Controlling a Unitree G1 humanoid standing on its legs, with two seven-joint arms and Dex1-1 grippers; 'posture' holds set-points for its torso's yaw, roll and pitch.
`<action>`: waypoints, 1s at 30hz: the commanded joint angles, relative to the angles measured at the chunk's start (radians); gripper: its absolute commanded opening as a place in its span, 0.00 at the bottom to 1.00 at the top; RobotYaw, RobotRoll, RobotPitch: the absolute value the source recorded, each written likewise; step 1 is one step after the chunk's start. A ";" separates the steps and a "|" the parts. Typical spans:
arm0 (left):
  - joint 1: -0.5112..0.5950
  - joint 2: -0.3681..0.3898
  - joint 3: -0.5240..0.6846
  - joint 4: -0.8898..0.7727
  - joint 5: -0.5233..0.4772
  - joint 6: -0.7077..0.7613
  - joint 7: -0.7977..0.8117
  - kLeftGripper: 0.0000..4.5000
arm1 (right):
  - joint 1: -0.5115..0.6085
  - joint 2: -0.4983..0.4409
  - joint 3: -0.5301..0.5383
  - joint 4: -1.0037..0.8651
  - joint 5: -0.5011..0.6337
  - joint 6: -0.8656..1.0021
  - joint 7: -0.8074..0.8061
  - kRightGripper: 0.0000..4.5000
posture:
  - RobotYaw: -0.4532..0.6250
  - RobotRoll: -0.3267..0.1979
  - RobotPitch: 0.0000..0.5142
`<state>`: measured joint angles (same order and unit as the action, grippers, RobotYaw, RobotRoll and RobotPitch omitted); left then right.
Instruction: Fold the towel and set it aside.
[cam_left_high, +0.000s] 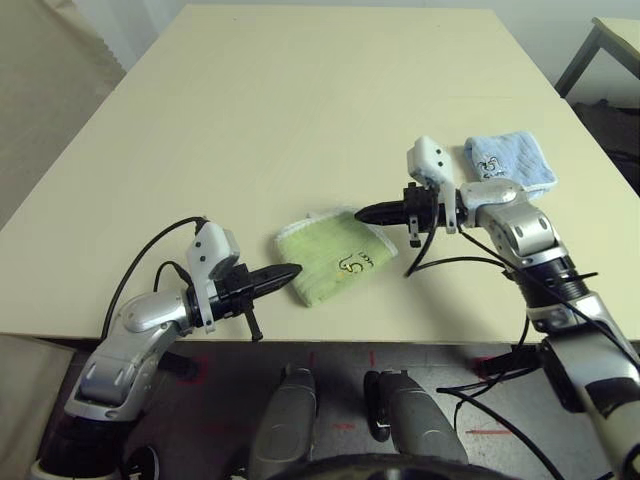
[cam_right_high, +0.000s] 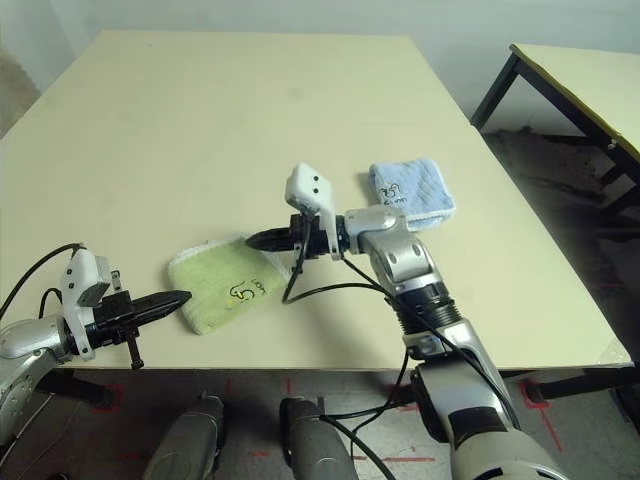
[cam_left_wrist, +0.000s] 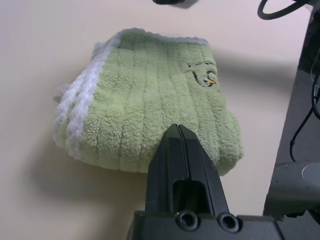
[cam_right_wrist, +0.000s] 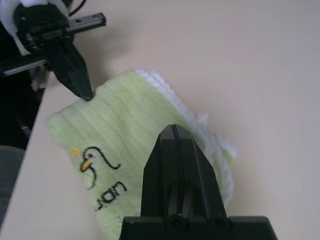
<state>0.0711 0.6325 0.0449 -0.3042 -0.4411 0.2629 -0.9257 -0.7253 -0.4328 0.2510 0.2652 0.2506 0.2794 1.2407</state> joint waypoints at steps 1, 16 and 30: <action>-0.019 -0.011 -0.036 0.034 0.037 -0.009 0.010 0.00 | 0.006 -0.001 0.007 0.019 -0.023 -0.021 -0.003 0.00 | 0.48 0.62 0.27; -0.070 0.019 0.196 -0.047 -0.566 0.799 0.212 0.83 | 0.026 -0.034 0.005 0.007 -0.035 -0.017 0.007 1.00 | 0.47 0.62 0.27; -0.122 -0.043 0.302 0.037 -0.778 1.008 0.511 0.99 | 0.054 -0.042 0.004 -0.017 -0.031 -0.014 0.013 1.00 | 0.46 0.62 0.27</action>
<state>-0.0443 0.5999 0.3687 -0.2752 -1.2237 1.2593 -0.4563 -0.6802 -0.4673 0.2513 0.2669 0.2241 0.2663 1.2437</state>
